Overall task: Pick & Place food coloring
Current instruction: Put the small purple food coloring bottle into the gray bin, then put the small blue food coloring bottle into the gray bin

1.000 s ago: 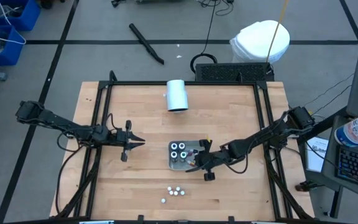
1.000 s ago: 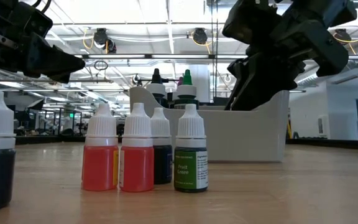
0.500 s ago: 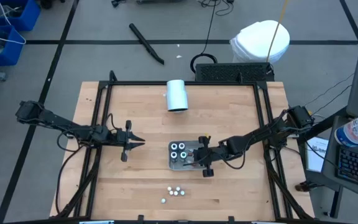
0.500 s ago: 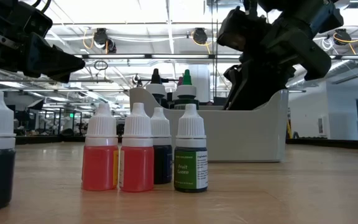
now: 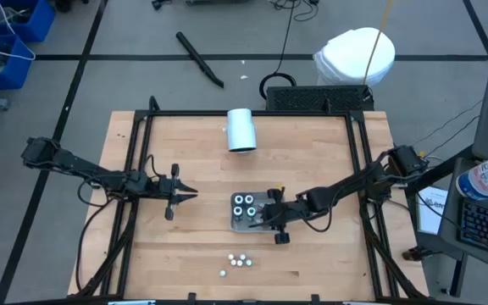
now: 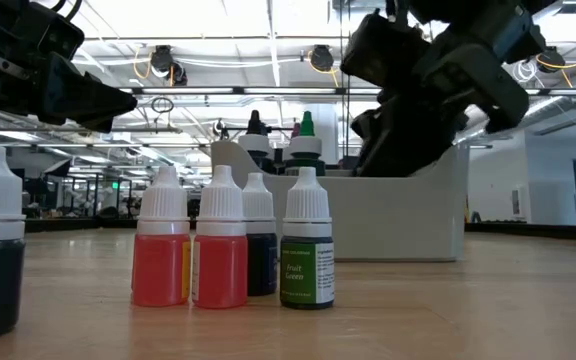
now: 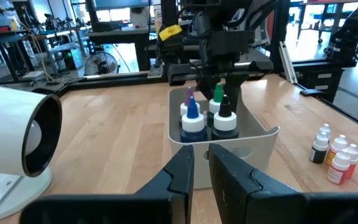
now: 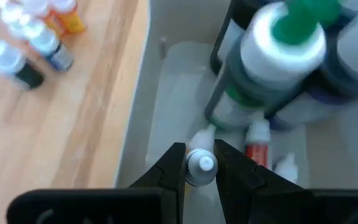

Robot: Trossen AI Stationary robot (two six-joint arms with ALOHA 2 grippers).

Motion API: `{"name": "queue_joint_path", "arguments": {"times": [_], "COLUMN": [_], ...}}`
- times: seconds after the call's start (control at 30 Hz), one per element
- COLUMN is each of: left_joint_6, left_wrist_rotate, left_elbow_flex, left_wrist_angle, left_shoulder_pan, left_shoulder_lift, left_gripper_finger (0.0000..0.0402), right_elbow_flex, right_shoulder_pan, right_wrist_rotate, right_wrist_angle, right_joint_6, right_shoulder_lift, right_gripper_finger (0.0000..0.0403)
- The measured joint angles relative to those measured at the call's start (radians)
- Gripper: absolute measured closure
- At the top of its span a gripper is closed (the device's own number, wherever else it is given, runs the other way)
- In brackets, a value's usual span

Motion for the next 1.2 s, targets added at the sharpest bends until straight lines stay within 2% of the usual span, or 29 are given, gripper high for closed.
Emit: {"name": "queue_joint_path", "arguments": {"times": [0.5,1.2], "left_joint_6": [0.0,0.001], "left_wrist_rotate": [0.0,0.0], "left_elbow_flex": [0.0,0.0], "left_wrist_angle": [0.0,-0.001], "left_shoulder_pan": [0.0,0.0], "left_shoulder_lift": [0.0,0.0], "left_gripper_finger": [0.0344,0.0344], "right_elbow_flex": [0.001,-0.003], "right_shoulder_pan": [0.0,-0.001], "right_wrist_rotate": [0.002,-0.004], "right_wrist_angle": [0.009,-0.02], "right_joint_6": [-0.015,-0.023], "right_shoulder_lift": [0.013,0.011], "right_gripper_finger": [0.0344,0.0269]}}
